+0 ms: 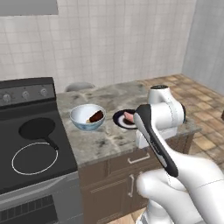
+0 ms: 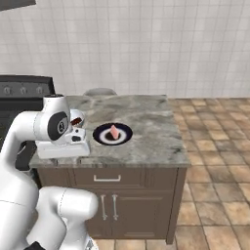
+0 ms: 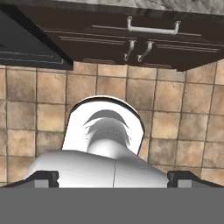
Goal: Place one of the steaks on the plate and the other in the bowl. Then place the bowl in the fridge.
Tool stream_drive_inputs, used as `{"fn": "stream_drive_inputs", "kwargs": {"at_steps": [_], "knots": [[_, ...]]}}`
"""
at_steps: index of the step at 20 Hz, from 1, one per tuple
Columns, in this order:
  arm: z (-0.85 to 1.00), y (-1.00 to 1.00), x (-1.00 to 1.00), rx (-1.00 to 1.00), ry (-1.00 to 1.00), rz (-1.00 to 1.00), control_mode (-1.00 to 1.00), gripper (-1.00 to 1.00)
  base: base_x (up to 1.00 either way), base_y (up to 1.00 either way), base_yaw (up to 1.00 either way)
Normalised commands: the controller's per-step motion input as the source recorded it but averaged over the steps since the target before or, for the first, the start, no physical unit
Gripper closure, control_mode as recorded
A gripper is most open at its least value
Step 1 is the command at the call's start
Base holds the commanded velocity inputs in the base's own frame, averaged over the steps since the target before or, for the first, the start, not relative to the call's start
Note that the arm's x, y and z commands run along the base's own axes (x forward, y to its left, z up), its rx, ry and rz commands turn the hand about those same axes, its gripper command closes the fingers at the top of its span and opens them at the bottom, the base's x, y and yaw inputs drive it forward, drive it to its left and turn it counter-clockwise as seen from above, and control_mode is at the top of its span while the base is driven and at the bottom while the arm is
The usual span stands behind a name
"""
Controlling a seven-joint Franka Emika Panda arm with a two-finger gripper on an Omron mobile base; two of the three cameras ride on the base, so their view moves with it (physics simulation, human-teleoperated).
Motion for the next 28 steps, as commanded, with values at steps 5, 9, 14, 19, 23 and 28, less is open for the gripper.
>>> {"fn": "stream_drive_inputs", "kwargs": {"at_steps": [5, 9, 14, 19, 23, 28], "knots": [[0.00, 0.00, 0.00, 0.00, 0.00, 0.00, 1.00, -1.00, 0.49, 0.38, 0.35], [0.00, 0.00, 0.00, 0.00, 0.00, 0.00, 1.00, -1.00, 0.33, -0.32, 0.26], [0.00, 0.00, 0.00, 0.00, 0.00, 0.00, 1.00, -1.00, 0.46, -0.16, -0.06], [0.00, 0.00, 0.00, 0.00, 0.00, 0.00, 1.00, -1.00, 0.50, 0.38, -0.11], [0.00, 0.00, 0.00, 0.00, 0.00, 0.00, 1.00, -1.00, 0.09, 0.09, -0.01], [0.00, 0.00, 0.00, 0.00, 0.00, 0.00, 1.00, -1.00, 0.00, 0.00, 0.00]]}}
